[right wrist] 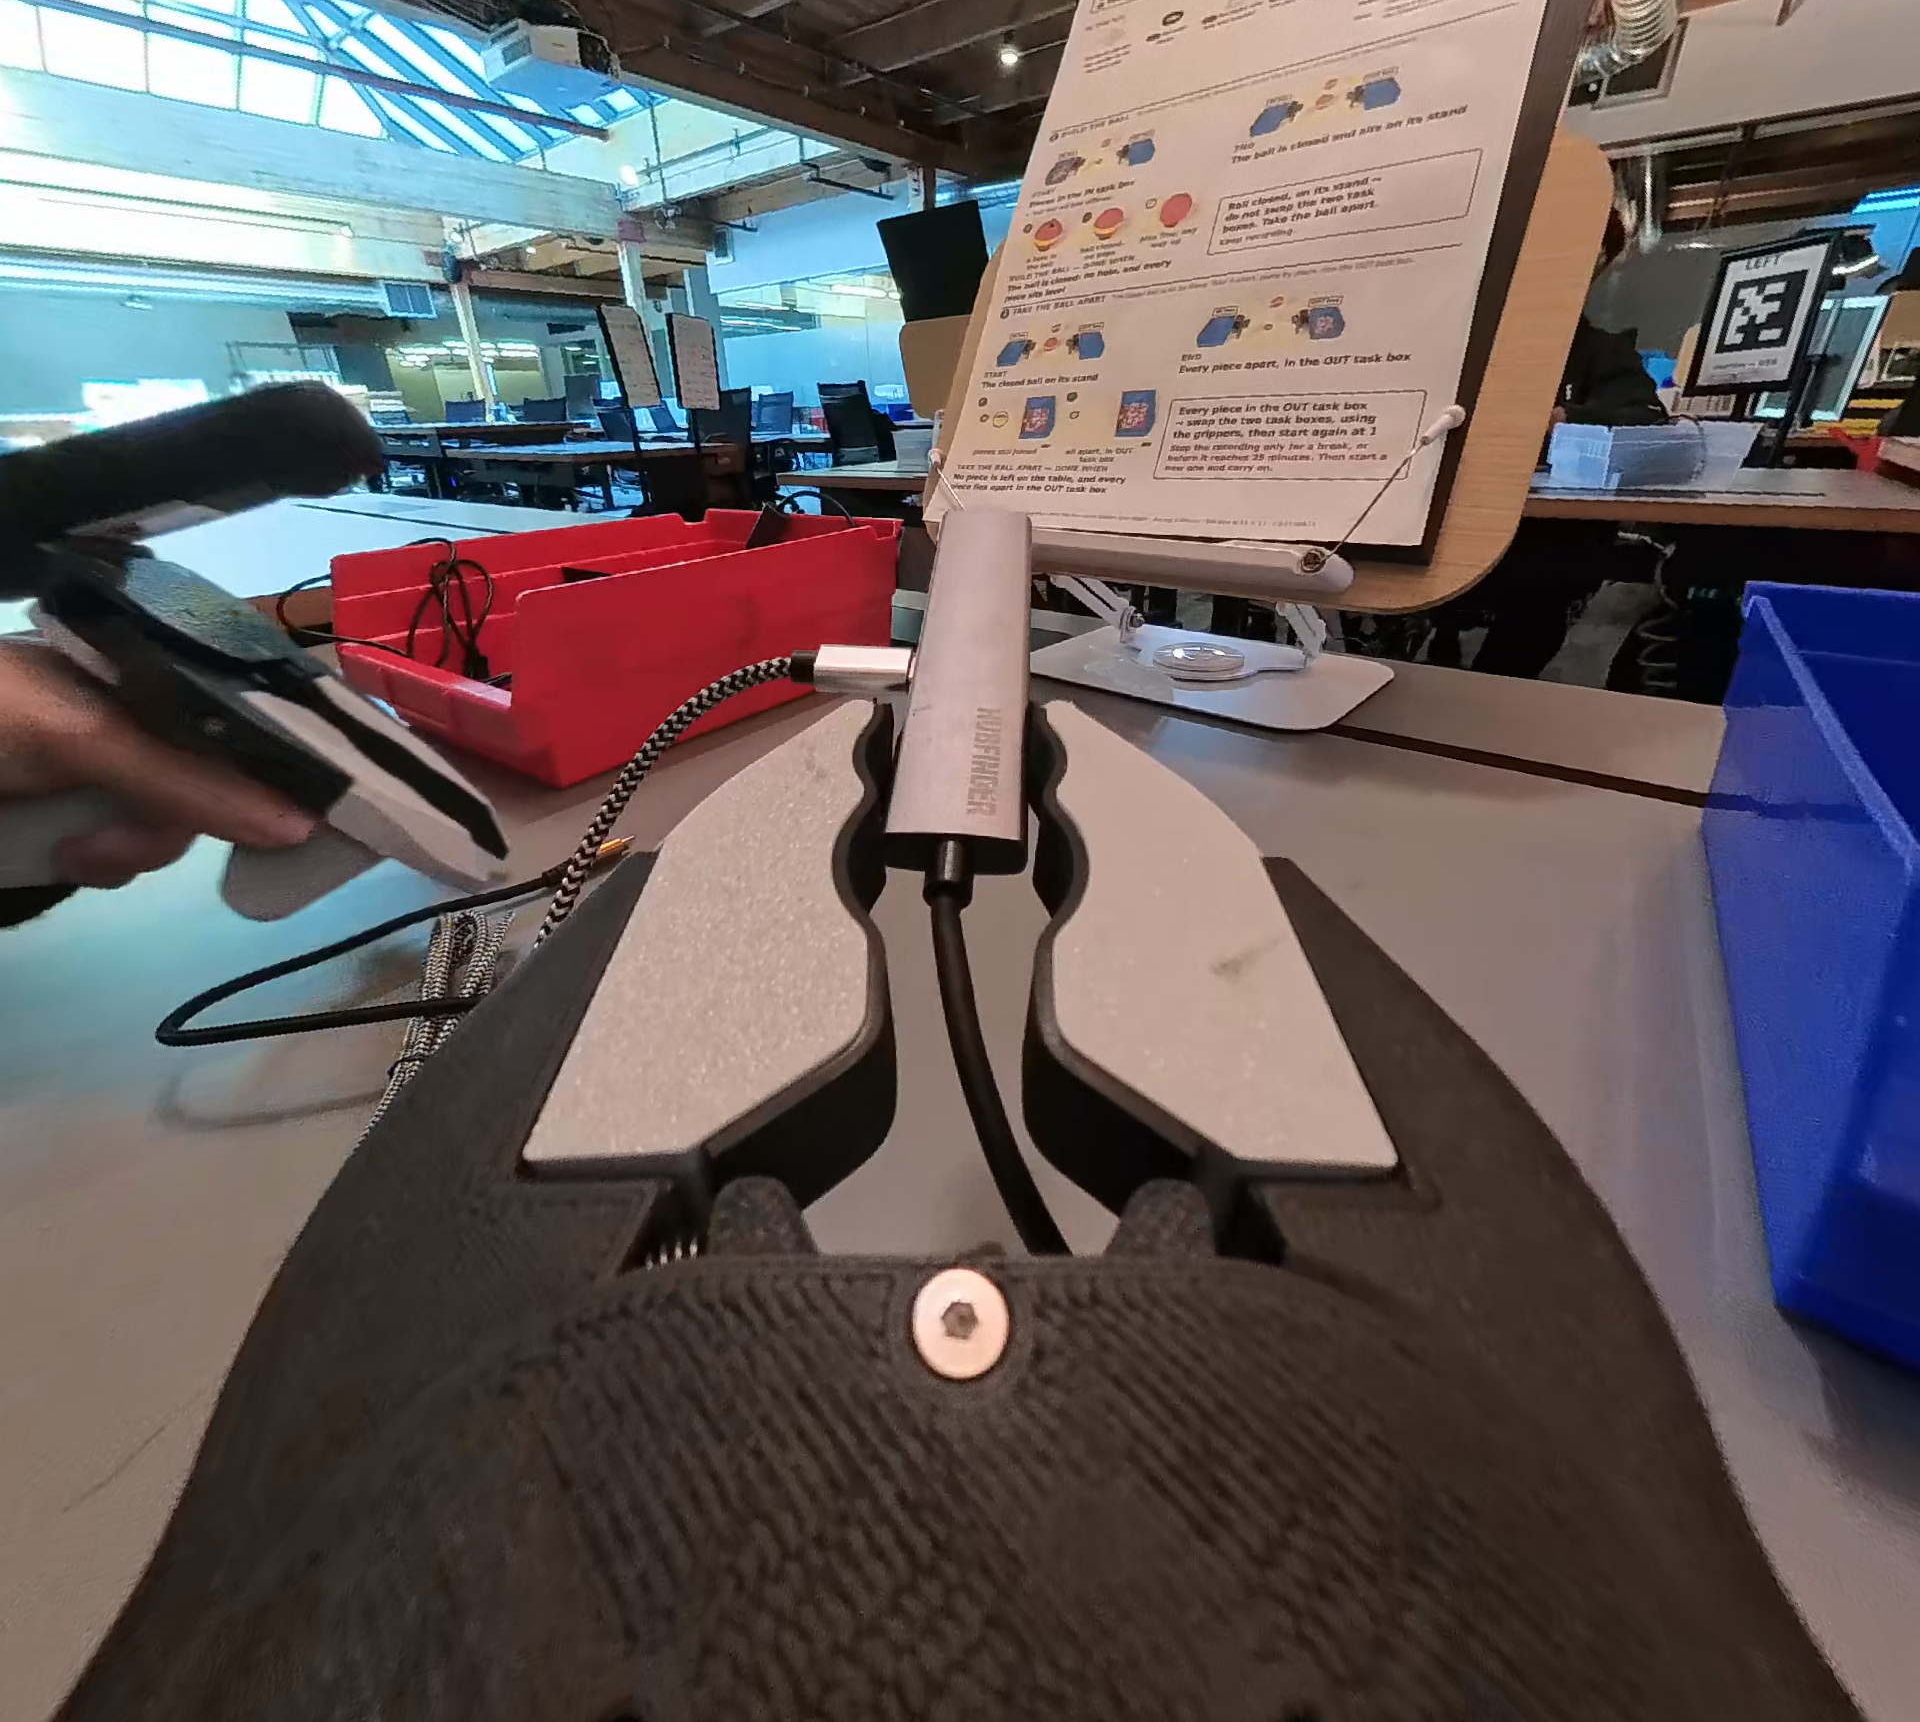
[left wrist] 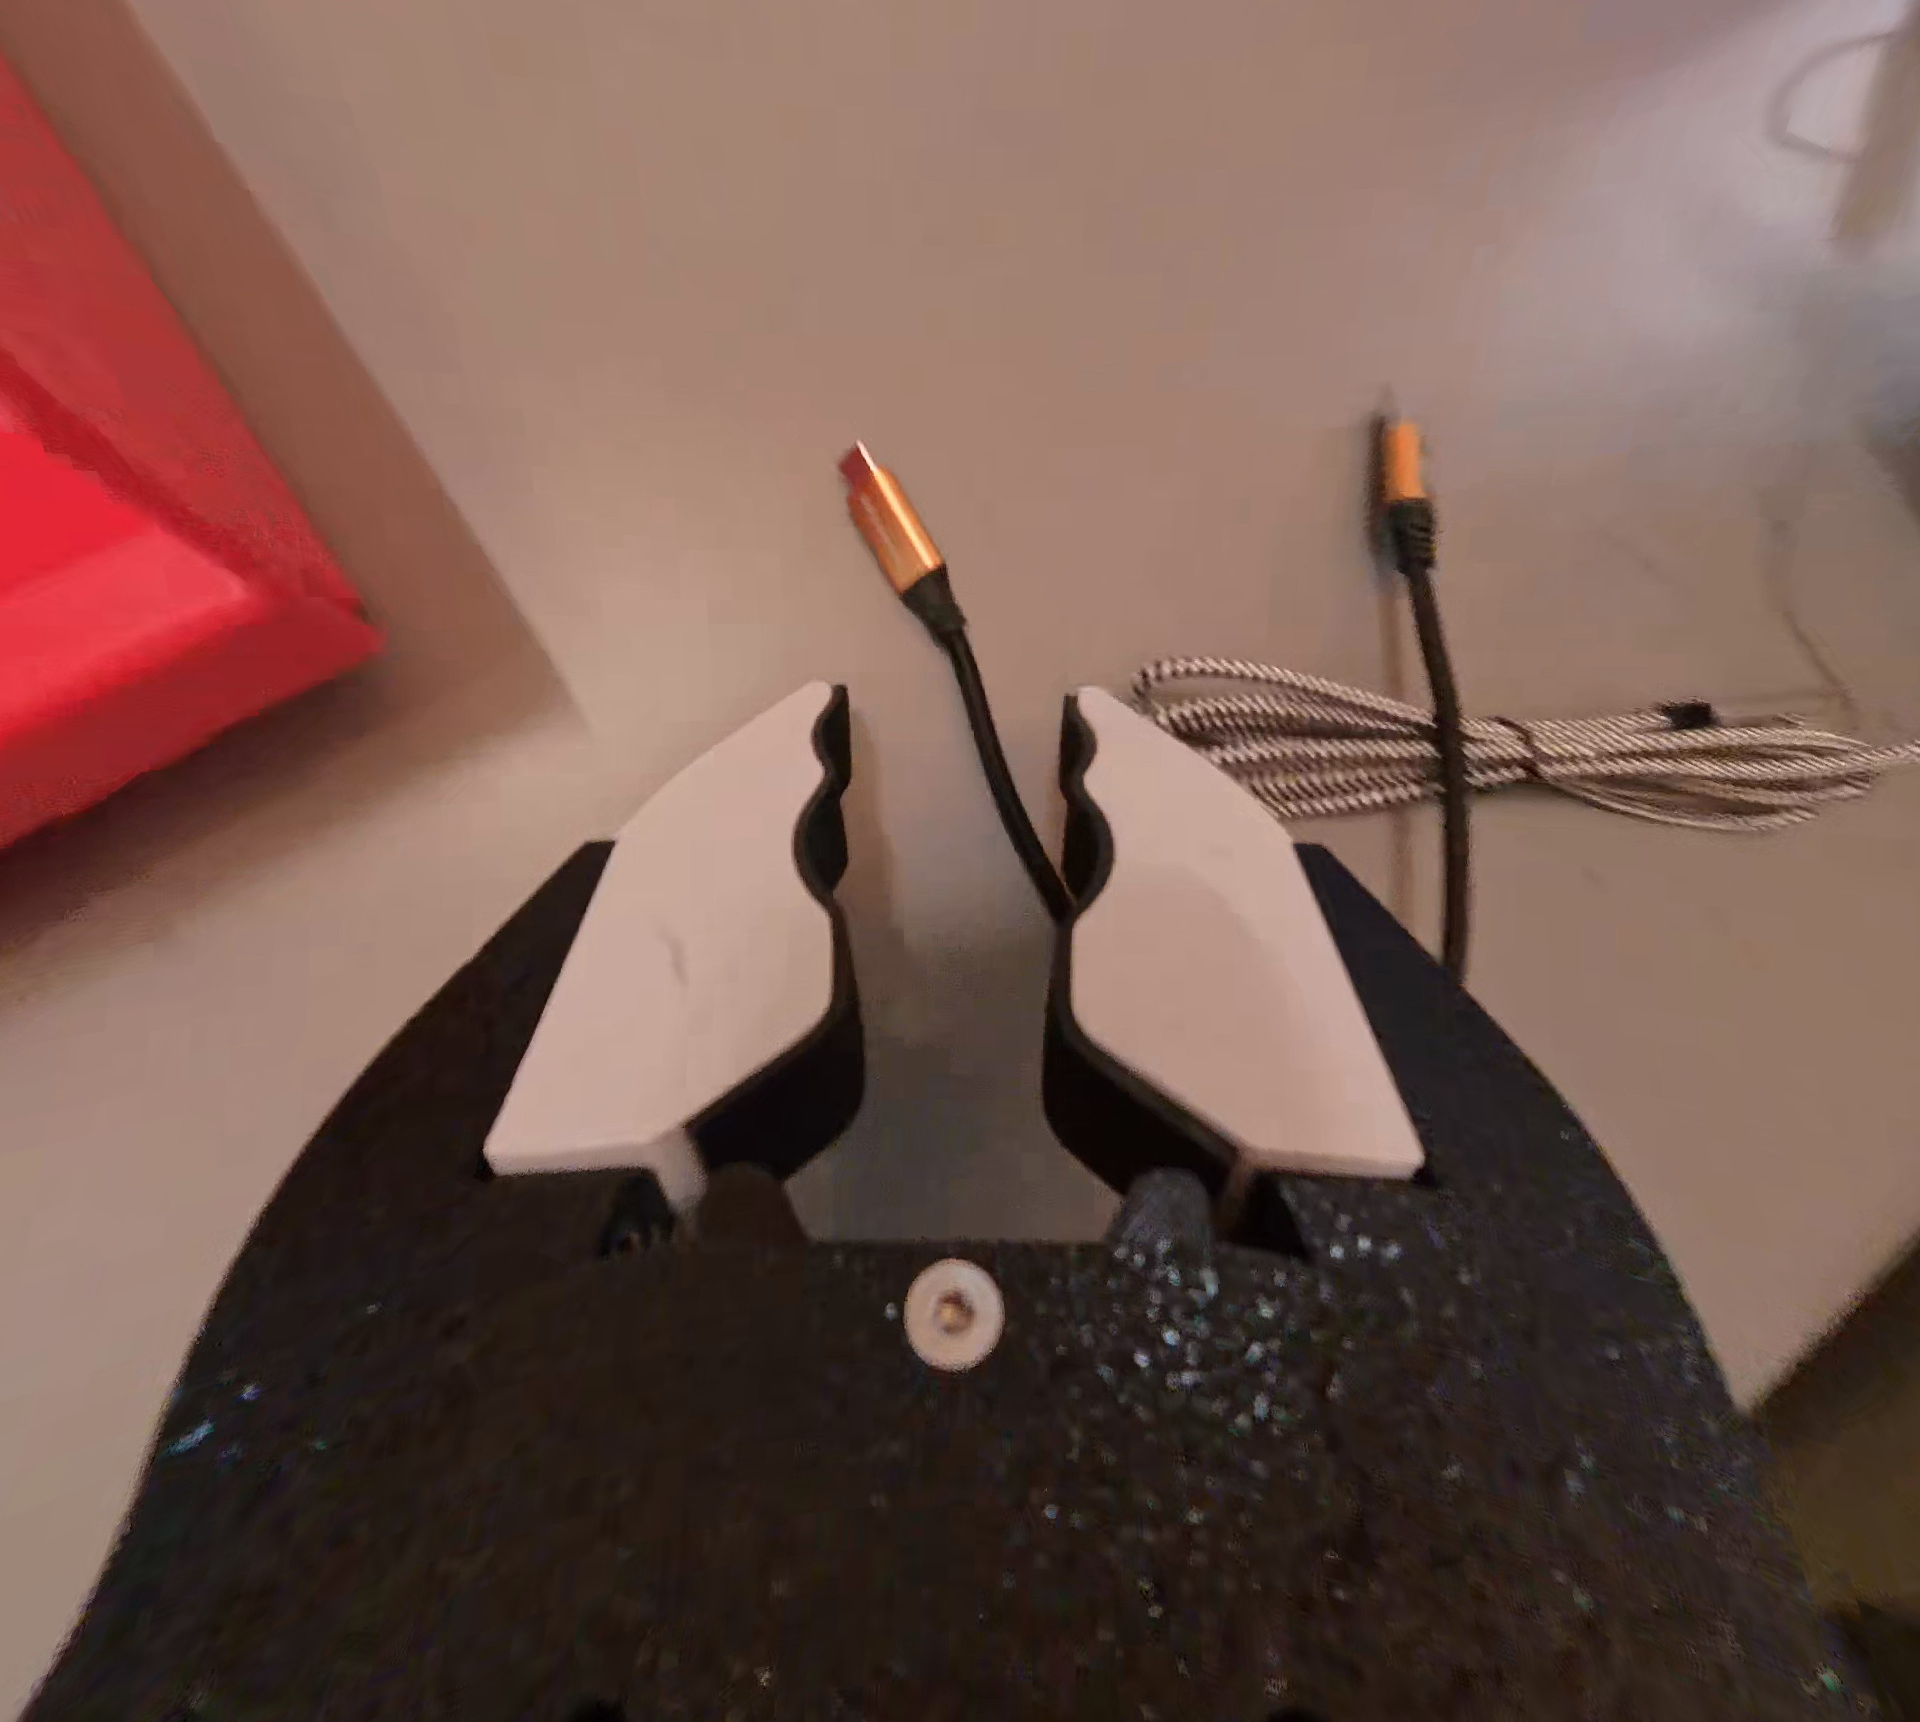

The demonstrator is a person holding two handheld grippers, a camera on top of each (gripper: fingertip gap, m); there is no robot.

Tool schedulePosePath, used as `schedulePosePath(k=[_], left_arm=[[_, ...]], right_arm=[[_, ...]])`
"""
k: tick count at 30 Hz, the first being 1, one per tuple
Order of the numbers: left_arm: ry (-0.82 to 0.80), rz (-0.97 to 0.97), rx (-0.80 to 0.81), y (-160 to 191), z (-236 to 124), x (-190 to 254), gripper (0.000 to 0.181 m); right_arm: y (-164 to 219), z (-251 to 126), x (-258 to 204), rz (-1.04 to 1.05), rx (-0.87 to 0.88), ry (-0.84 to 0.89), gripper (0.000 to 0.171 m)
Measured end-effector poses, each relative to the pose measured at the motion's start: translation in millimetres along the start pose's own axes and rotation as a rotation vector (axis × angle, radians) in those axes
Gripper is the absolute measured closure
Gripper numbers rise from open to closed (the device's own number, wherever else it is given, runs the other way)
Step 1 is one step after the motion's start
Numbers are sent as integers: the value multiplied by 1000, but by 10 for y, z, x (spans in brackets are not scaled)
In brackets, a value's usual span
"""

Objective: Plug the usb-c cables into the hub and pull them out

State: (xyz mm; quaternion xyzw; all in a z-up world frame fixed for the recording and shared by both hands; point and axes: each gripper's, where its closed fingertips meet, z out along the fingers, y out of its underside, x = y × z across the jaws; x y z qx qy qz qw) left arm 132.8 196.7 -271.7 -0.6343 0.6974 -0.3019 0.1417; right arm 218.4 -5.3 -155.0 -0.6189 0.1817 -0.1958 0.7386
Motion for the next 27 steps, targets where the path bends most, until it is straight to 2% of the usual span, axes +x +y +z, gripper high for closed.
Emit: schedulePosePath(k=[4, 7, 9, 11, 13, 15, 18, 20, 21, 22, 24, 27], left_arm=[[-144, 204, -35, -85, 201, -79, 156], [-151, 309, -32, -147, 260, -27, 166], [-172, 391, -23, -183, 244, -47, 172], [-223, 465, 52, -308, 122, -80, 172], [-287, 605, 184, -513, -112, -54, 172], [-431, 745, 289, -714, -434, -70, 173], [-801, 971, 387, -1022, -1073, -182, 173], [-1087, 1134, 450, -1210, -1545, -134, 173], [-1170, 1206, 452, -1241, -1669, -67, 173], [-1176, 1279, 433, -1225, -1670, 18, 173], [-1079, 1429, 408, -1103, -1477, 233, 174], [-739, 1504, 258, -639, -903, 467, 174]], right_arm=[[5, 4, -5, 0, -4, -3, 146], [6, 5, -10, -1, -5, -6, 146], [9, 6, -14, -1, -7, -9, 146], [9, 6, -17, 0, -7, -12, 146], [14, 11, -16, 3, -11, -14, 146], [21, 17, -18, 4, -17, -15, 146], [20, 14, -22, -1, -15, -14, 147], [18, 13, -20, -1, -14, -12, 147], [17, 12, -18, 0, -13, -11, 147], [16, 11, -18, 0, -12, -11, 147], [17, 12, -19, -1, -13, -11, 146], [16, 11, -25, -5, -12, -12, 147]])
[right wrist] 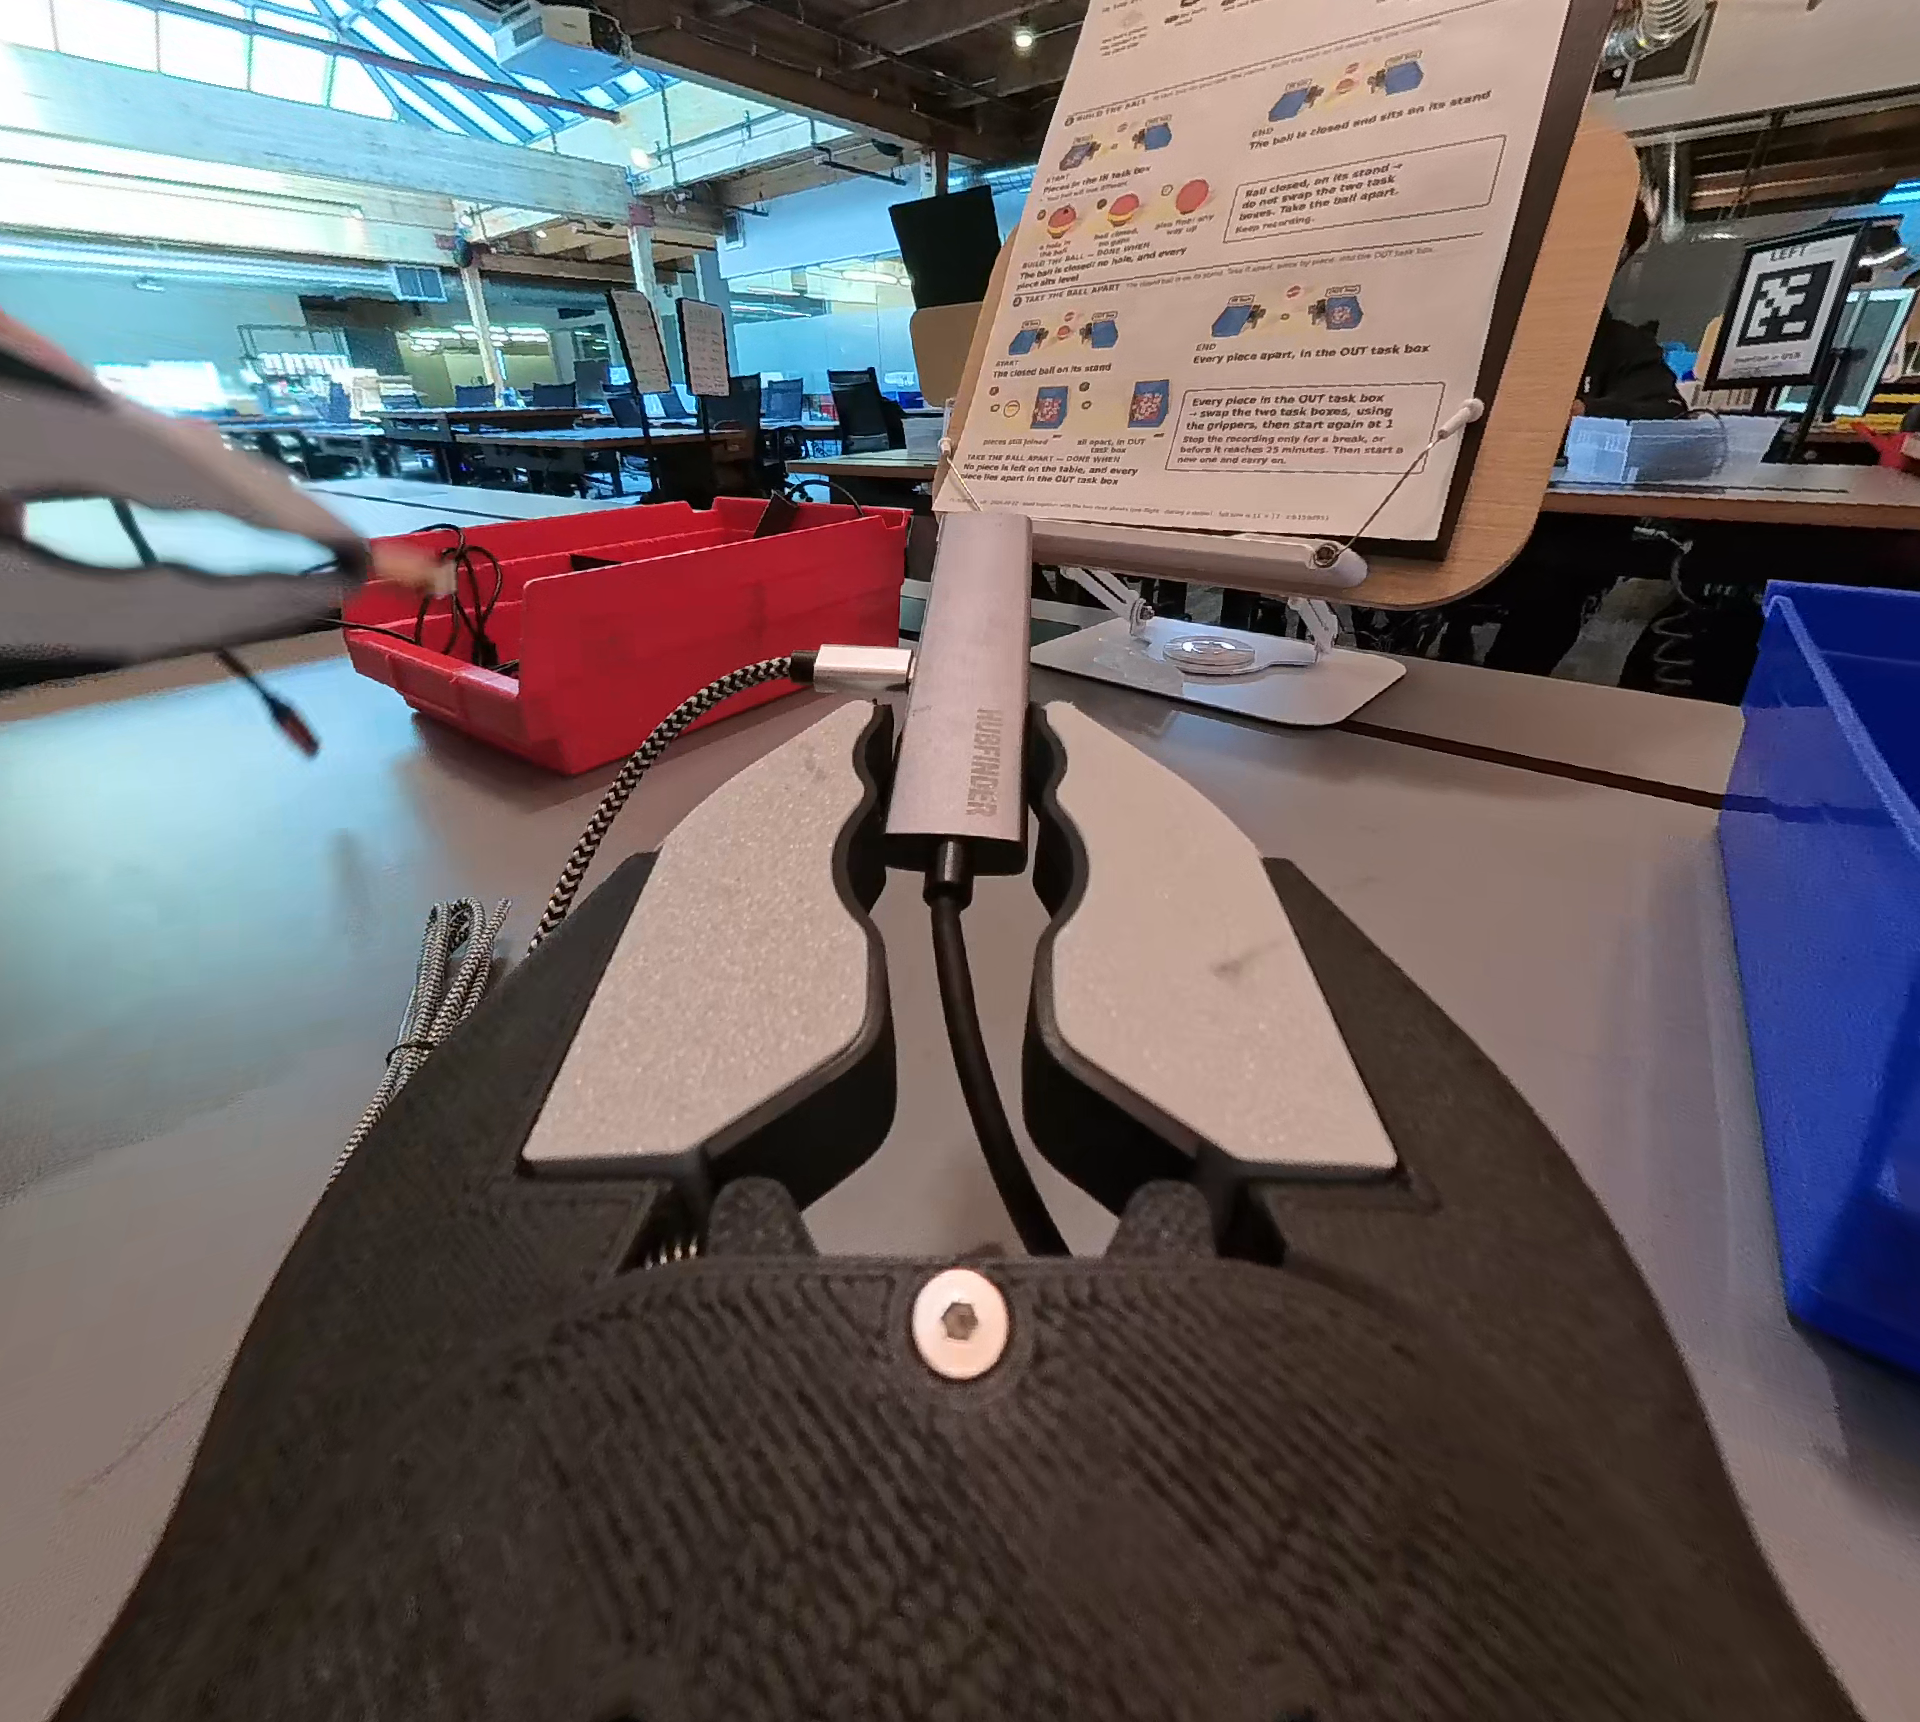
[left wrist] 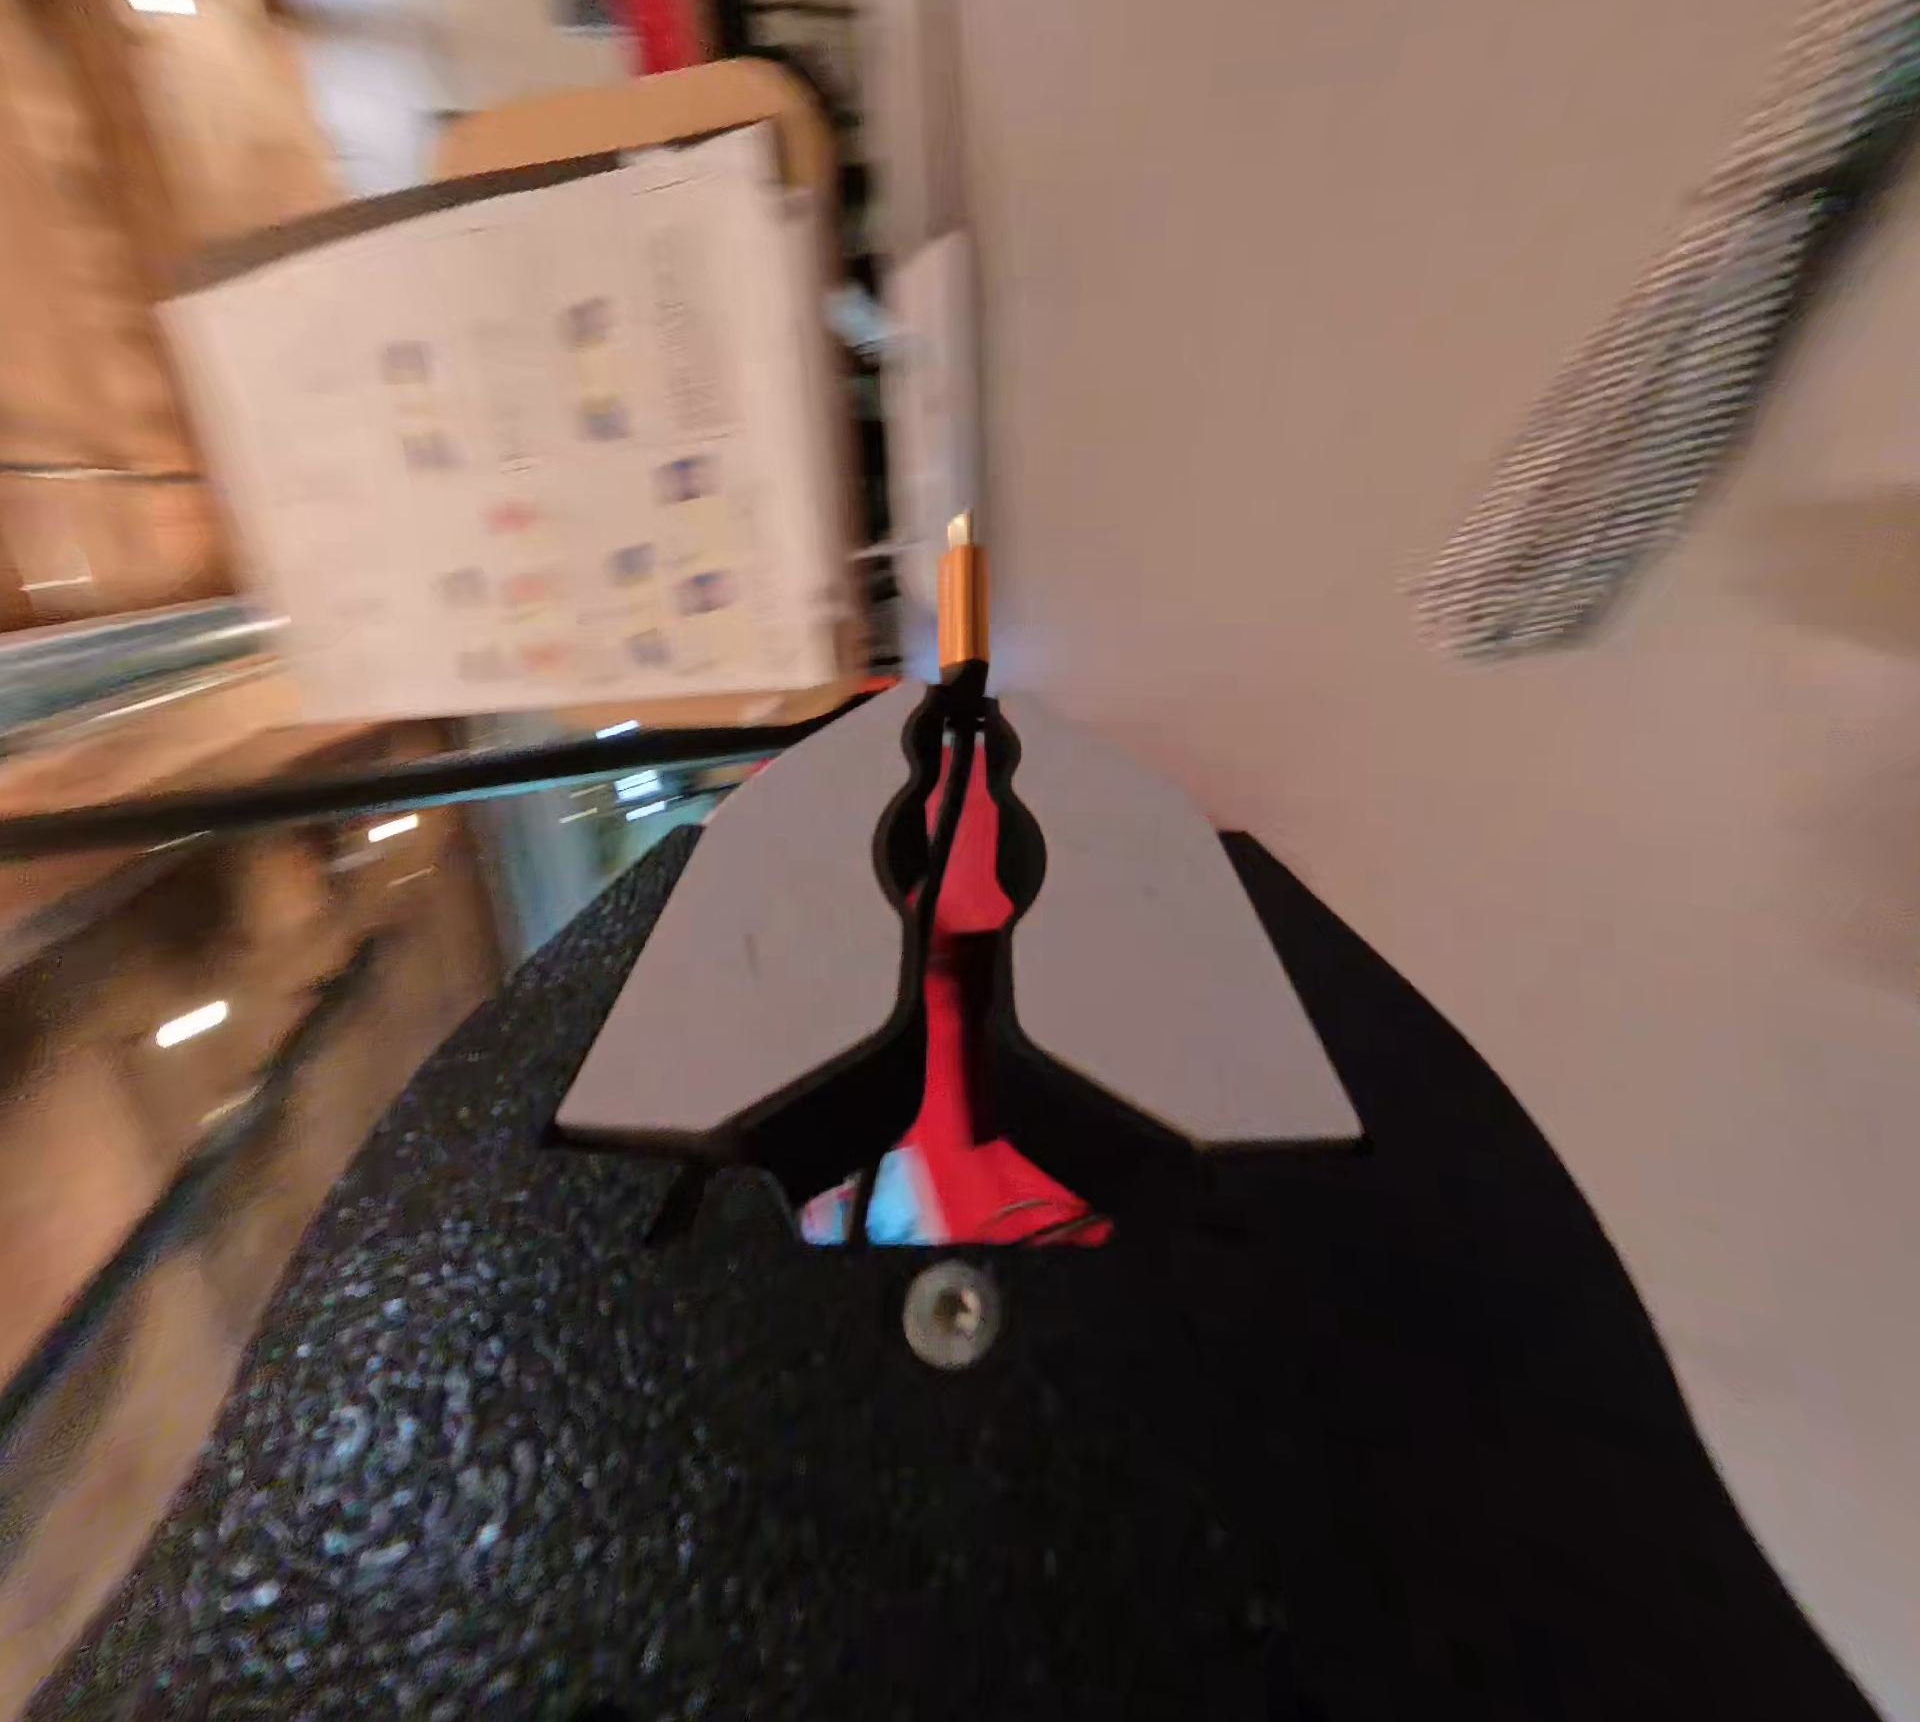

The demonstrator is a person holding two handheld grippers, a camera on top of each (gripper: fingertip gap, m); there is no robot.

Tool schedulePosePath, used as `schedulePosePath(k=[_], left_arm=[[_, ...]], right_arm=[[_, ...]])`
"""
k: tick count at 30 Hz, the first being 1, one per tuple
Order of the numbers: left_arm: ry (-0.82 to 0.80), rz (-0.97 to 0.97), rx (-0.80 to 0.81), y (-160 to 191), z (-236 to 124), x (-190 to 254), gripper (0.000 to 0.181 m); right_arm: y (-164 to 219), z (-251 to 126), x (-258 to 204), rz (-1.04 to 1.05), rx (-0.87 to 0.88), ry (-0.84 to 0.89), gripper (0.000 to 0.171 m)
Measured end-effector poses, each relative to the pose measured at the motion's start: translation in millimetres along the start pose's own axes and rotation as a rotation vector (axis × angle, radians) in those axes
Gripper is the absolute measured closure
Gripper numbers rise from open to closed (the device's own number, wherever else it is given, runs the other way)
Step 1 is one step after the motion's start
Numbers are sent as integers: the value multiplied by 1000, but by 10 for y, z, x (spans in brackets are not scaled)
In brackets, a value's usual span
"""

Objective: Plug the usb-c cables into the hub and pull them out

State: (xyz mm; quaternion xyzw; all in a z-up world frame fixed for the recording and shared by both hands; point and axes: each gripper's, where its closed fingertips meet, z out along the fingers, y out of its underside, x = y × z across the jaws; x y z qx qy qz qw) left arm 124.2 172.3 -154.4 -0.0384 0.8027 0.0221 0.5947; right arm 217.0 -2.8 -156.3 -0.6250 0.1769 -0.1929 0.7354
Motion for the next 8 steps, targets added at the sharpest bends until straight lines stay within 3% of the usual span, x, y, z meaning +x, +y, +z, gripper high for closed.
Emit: schedulePosePath(k=[3, 8], left_arm=[[308, -111, 61, -236, 12, 634, 175], [591, -287, 77, -377, 6, 1099, 174]], right_arm=[[2, 2, -6, -3, -2, -3, 146], [4, 4, -9, -2, -3, -6, 147]])
